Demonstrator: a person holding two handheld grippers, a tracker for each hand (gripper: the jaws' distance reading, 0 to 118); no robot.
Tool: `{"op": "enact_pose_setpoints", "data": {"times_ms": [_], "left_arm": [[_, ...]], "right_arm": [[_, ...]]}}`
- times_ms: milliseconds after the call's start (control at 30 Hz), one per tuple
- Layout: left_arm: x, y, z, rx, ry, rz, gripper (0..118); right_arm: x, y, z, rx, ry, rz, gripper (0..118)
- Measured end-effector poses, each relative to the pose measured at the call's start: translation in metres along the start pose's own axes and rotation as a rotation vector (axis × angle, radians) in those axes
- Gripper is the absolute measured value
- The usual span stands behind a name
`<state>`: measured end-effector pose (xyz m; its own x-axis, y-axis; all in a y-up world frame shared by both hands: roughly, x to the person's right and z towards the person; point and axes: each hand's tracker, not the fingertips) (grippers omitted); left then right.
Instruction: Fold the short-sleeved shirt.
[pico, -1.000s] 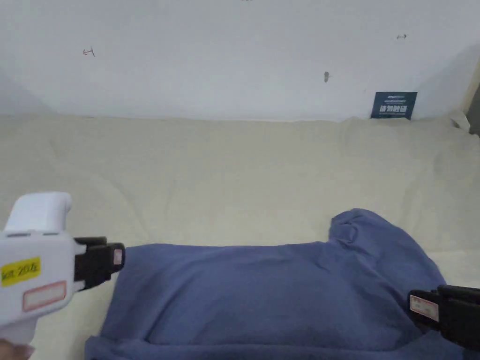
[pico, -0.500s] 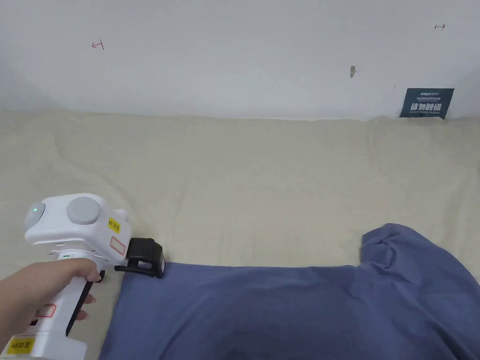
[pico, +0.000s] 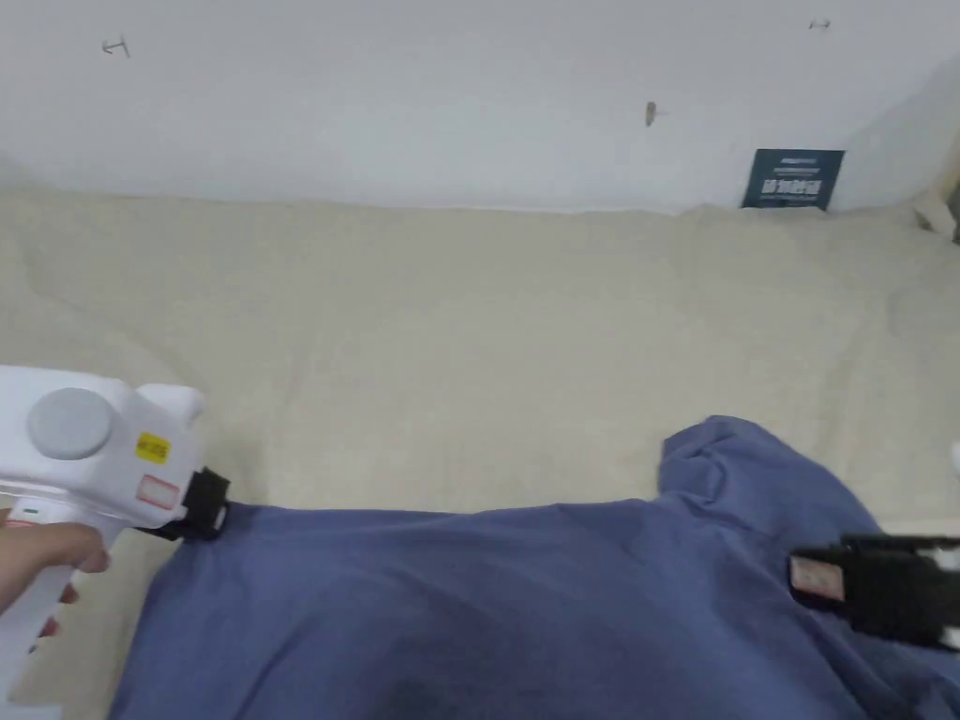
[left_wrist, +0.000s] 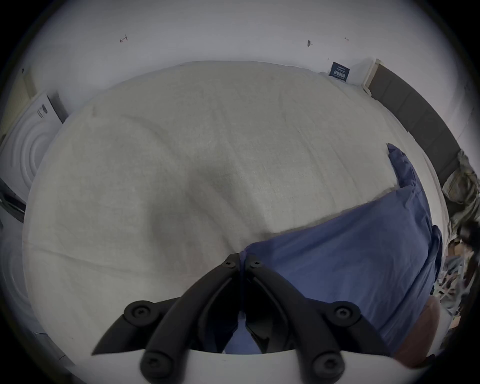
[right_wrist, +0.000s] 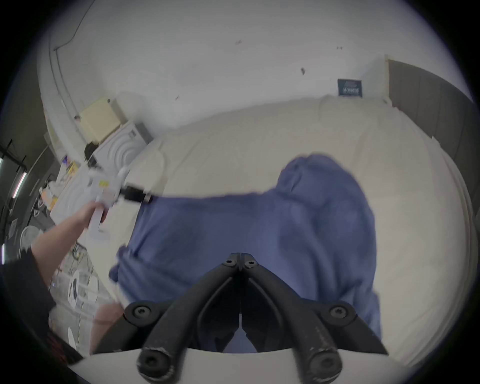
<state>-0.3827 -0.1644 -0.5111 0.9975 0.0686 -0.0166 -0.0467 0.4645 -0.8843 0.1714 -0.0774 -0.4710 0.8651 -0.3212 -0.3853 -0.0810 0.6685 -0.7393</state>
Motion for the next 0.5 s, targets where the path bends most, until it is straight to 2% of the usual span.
{"op": "enact_pose_setpoints", "data": {"times_ms": [167,200,233,267,300,333,367,400,500], "left_arm": [[-0.003,0.0,0.018,0.034,-0.02,0.029,2],[-0.003,0.0,0.022,0.04,-0.025,0.032,2],[0.002,0.0,0.026,0.041,-0.029,0.031,2],[0.002,-0.001,0.029,0.047,-0.027,0.024,2],[0.003,-0.002,0.032,0.05,-0.029,0.017,2],[0.003,-0.002,0.035,0.052,-0.031,0.011,2],[0.008,-0.005,0.039,0.06,-0.037,0.008,2],[0.008,-0.006,0.041,0.066,-0.043,0.012,2],[-0.002,-0.004,0.04,0.063,-0.07,0.04,2]], "right_arm": [[0.057,0.092,-0.051,-0.008,-0.081,-0.141,0],[0.071,0.11,-0.069,-0.082,-0.117,-0.166,0],[0.087,0.125,-0.088,-0.168,-0.155,-0.21,14],[0.097,0.132,-0.105,-0.257,-0.197,-0.263,63],[0.11,0.135,-0.124,-0.327,-0.239,-0.317,93],[0.121,0.139,-0.138,-0.381,-0.278,-0.354,99],[0.123,0.128,-0.136,-0.315,-0.308,-0.367,98],[0.131,0.126,-0.145,-0.322,-0.335,-0.383,98],[0.131,0.106,-0.161,-0.425,-0.39,-0.351,97]]}}
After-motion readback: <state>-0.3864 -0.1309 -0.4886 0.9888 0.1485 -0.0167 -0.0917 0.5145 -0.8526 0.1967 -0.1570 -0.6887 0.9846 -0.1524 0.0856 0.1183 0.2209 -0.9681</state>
